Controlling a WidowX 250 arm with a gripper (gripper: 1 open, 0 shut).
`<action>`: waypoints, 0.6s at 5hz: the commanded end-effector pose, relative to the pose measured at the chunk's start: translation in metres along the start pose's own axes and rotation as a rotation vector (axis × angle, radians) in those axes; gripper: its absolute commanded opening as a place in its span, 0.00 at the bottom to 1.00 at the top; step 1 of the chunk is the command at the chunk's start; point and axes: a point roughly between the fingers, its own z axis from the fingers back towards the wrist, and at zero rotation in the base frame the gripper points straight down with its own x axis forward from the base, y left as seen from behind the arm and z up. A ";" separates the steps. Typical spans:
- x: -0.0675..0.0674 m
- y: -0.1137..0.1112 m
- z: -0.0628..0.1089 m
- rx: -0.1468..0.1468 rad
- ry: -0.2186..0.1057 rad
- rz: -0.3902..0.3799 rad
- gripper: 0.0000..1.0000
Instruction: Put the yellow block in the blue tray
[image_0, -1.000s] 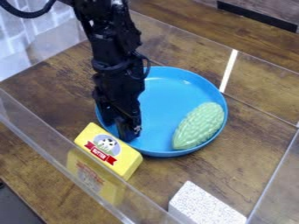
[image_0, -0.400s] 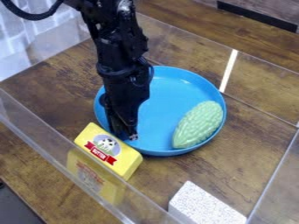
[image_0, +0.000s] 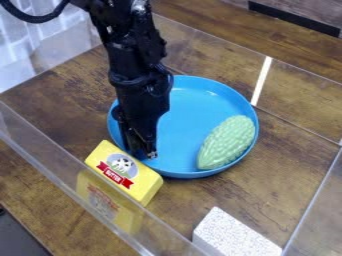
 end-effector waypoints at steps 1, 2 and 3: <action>-0.018 -0.012 -0.007 -0.058 0.075 0.074 1.00; -0.012 -0.016 -0.006 -0.059 0.065 0.107 1.00; -0.009 -0.016 -0.004 -0.059 0.059 0.118 1.00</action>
